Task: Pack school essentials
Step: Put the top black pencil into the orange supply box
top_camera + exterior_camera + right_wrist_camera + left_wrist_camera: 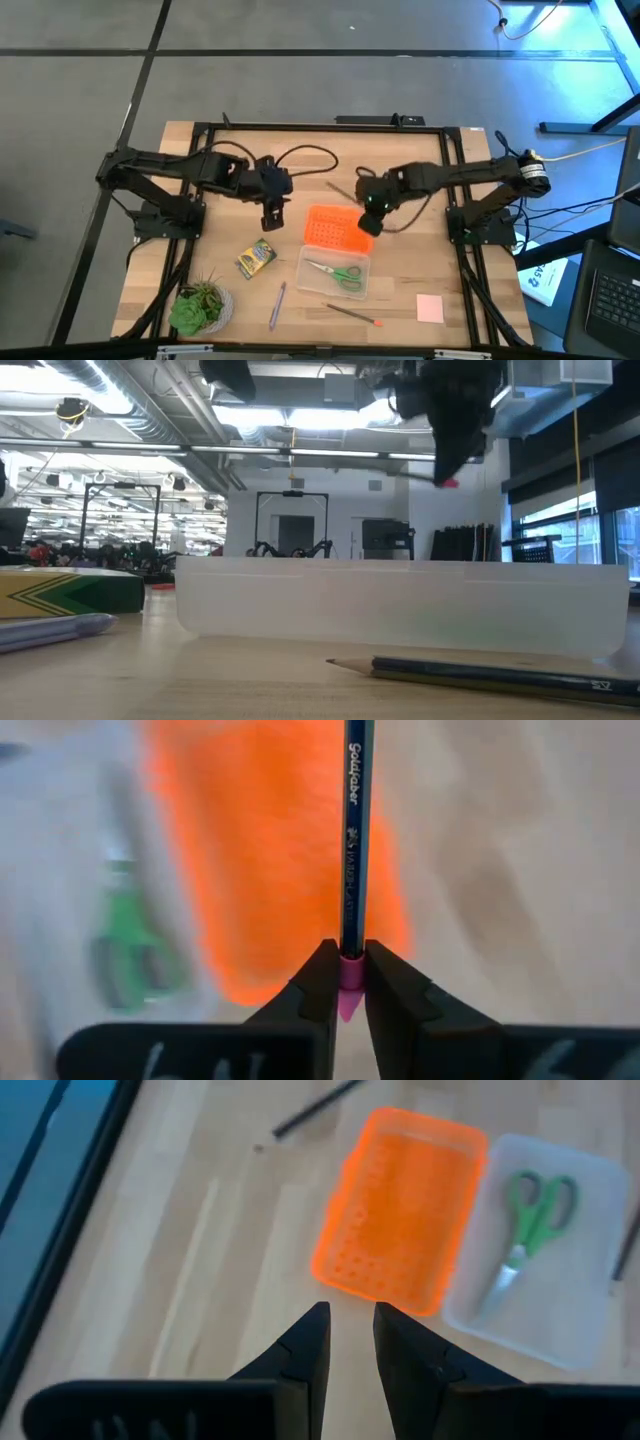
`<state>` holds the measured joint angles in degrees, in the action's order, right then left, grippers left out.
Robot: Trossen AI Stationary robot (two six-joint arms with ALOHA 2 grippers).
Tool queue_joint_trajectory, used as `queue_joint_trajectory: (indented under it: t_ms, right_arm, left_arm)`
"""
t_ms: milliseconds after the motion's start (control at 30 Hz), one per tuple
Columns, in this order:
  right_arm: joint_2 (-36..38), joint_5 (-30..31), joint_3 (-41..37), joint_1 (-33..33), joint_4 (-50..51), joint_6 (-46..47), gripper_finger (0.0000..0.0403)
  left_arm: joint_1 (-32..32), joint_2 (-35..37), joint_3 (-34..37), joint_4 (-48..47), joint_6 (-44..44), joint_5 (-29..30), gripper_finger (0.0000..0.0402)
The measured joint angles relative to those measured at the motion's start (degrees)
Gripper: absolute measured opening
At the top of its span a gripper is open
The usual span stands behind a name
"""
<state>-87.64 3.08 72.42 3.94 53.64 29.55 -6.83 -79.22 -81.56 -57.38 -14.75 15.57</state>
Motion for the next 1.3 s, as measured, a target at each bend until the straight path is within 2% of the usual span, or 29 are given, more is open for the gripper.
queue_joint_trajectory:
  t_ms: [267,500,867,1300]
  right_arm:
    - [-5.47,-2.37,0.17,10.18,-8.71,3.18,0.0041]
    - [-11.46,-6.05,0.16,15.2,-13.63,3.4,0.0041]
    - [-18.06,-7.74,0.16,16.41,-12.96,1.79,0.0041]
    - [-22.9,-7.88,0.11,13.63,-11.21,-1.3,0.0042]
  left_arm:
    - [-5.73,-0.33,0.04,1.44,-2.72,0.01,0.0073]
    - [-10.15,-0.33,0.04,1.94,-7.28,2.0,0.0073]
    - [-14.33,-0.34,0.04,1.96,-11.79,3.39,0.0073]
    - [-15.78,-0.35,0.04,2.2,-12.27,3.52,0.0073]
